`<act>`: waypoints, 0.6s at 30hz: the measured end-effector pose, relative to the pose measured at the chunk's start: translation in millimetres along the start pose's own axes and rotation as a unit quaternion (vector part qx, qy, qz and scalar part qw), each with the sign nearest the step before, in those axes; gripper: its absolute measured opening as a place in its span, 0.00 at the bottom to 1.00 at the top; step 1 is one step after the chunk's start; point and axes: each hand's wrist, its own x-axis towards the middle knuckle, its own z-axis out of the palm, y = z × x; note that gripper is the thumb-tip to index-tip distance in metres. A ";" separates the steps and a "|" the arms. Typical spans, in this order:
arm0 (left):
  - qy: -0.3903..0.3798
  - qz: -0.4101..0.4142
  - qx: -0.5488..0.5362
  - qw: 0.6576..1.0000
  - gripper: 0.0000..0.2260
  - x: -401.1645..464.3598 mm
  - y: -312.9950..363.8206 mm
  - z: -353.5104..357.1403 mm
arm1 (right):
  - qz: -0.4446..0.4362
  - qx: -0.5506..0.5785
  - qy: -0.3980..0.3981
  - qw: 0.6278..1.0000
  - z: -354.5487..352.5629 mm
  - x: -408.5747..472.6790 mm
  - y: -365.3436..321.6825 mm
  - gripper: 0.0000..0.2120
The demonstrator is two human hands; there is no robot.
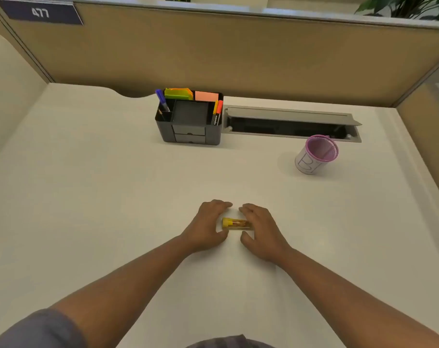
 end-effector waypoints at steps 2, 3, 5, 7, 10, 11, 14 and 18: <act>0.016 0.009 0.007 1.000 0.22 4.2 -0.8 0.6 | -0.011 0.019 0.011 1.000 1.1 4.3 -0.2 0.29; 0.020 0.002 0.005 1.000 0.18 4.8 -1.0 1.0 | -0.015 0.019 0.009 1.000 3.2 5.3 -0.7 0.27; 0.014 -0.010 -0.004 1.000 0.13 8.9 1.6 -1.2 | -0.011 0.012 0.000 1.000 5.9 9.6 -2.6 0.22; -0.003 -0.019 -0.027 0.999 0.10 11.8 4.0 -5.2 | -0.019 -0.001 0.015 1.000 7.7 12.7 -2.6 0.18; -0.024 -0.046 -0.088 0.995 0.08 14.6 7.8 -13.1 | -0.008 -0.006 0.026 1.000 5.3 17.7 -5.4 0.12; -0.027 -0.058 -0.118 0.991 0.08 15.6 9.8 -15.9 | -0.006 -0.005 0.025 1.000 4.4 19.5 -6.9 0.11; -0.017 -0.093 -0.215 0.972 0.09 16.4 16.3 -22.9 | 0.004 0.019 0.020 1.000 -0.1 22.8 -15.4 0.11; 0.013 -0.118 -0.315 0.941 0.13 14.6 23.1 -25.2 | 0.037 0.175 0.026 0.984 -5.2 23.1 -26.2 0.10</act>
